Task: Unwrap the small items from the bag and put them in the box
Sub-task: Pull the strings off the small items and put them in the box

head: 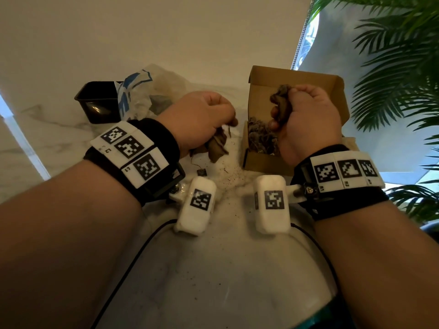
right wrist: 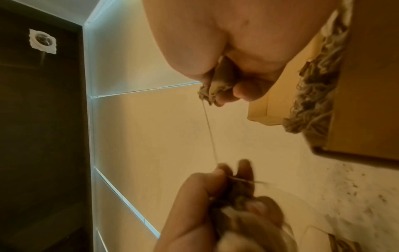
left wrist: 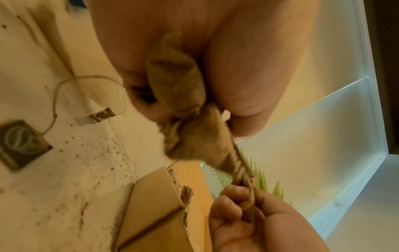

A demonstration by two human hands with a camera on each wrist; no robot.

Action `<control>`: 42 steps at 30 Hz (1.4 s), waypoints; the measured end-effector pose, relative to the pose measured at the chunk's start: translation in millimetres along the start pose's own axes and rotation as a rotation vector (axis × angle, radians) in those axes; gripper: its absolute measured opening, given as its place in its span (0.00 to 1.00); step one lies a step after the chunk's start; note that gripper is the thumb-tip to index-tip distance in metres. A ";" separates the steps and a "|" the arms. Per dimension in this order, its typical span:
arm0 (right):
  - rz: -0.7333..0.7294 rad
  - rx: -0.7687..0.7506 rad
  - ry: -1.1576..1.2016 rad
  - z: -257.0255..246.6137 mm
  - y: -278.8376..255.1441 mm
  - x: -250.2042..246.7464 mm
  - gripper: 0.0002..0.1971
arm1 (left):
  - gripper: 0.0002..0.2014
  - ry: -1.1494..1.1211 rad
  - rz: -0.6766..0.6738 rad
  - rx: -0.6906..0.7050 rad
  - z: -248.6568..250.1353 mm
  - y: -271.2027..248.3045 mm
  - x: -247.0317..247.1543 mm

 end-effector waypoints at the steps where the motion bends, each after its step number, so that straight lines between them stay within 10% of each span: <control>1: -0.035 0.028 -0.011 -0.1 -1.0 -0.1 0.08 | 0.06 -0.041 0.085 0.027 -0.1 2.4 -3.2; 6: -0.406 0.000 -0.487 2.7 -9.4 5.0 0.11 | 0.06 -0.056 0.322 0.124 -0.3 10.0 -15.7; 10: -0.569 0.025 -0.354 4.7 -10.6 13.0 0.09 | 0.05 0.022 0.272 0.147 -2.9 11.7 -13.0; 22: -0.516 0.084 0.175 0.7 -8.7 13.7 0.15 | 0.03 0.124 -0.011 0.024 -8.1 5.4 0.5; 35: -0.187 0.026 0.025 3.7 5.0 -1.1 0.08 | 0.04 0.102 -0.174 0.045 4.0 -5.1 11.7; 42: -0.303 -0.013 -0.163 4.8 -0.6 4.2 0.08 | 0.02 -0.232 -0.056 0.083 7.1 -7.2 16.2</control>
Point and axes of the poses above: each hand's wrist, its own y-axis towards the middle knuckle, its own x-axis out of the palm, z = x × y, the point moved 3 cm from there along y, towards the middle knuckle, and after that the axes turned 6 degrees about x, right-handed, at the moved point
